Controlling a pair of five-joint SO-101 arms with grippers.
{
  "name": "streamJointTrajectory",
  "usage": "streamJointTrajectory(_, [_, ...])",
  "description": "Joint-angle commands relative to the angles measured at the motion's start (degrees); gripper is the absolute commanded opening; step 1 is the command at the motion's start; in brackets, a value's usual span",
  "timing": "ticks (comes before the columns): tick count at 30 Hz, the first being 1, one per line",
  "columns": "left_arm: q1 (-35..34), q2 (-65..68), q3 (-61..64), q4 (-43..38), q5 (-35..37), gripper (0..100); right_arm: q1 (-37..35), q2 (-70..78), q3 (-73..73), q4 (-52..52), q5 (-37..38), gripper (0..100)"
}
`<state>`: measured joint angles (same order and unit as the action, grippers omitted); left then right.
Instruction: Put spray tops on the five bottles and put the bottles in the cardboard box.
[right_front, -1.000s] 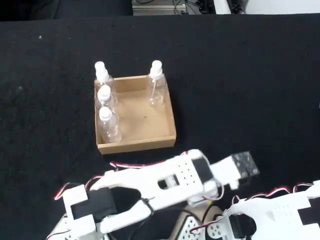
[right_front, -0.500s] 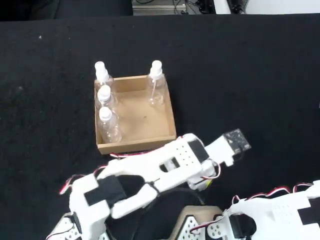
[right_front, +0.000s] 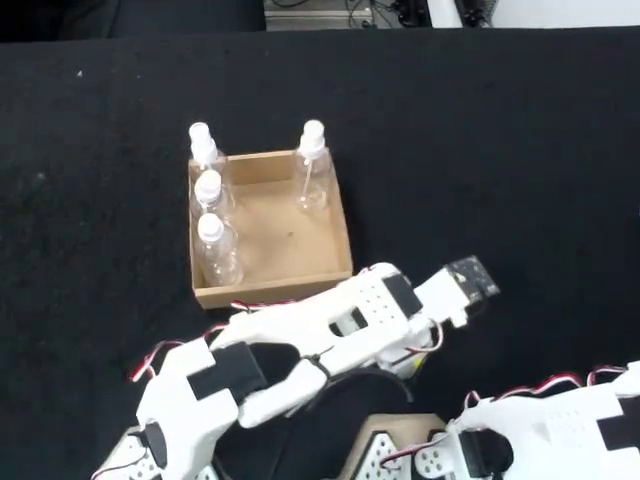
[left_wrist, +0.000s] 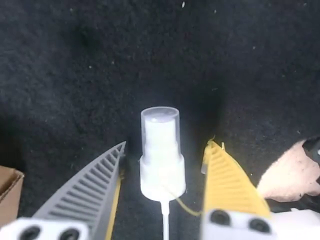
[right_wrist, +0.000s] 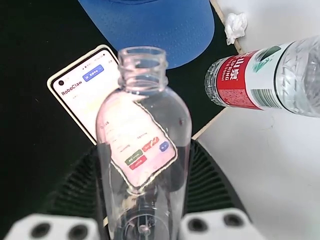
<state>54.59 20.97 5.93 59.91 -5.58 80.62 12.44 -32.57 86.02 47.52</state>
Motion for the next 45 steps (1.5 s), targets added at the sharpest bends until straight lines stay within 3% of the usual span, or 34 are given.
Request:
streamJointTrajectory(1, [1.63,0.09,-2.07,2.20,0.79,20,0.97,-0.40,-0.66,0.00,0.44,1.1])
streamJointTrajectory(11, [2.07,0.00,-2.24,2.99,0.79,4,0.97,-0.40,-0.66,0.26,0.44,1.1])
streamJointTrajectory(20, [1.45,-1.76,-12.26,16.97,0.26,3,0.44,-1.01,-1.27,2.90,0.35,1.1])
streamJointTrajectory(28, [0.92,-15.65,-9.89,17.41,0.26,3,-3.52,-5.32,-0.75,7.38,-1.85,1.1])
streamJointTrajectory(39, [-4.35,-45.27,12.09,0.35,0.26,3,-10.55,-10.77,-0.22,10.29,-12.57,1.1])
streamJointTrajectory(45, [-9.19,-64.00,24.48,-8.97,0.26,3,-14.86,-17.89,10.24,9.85,-14.95,1.1])
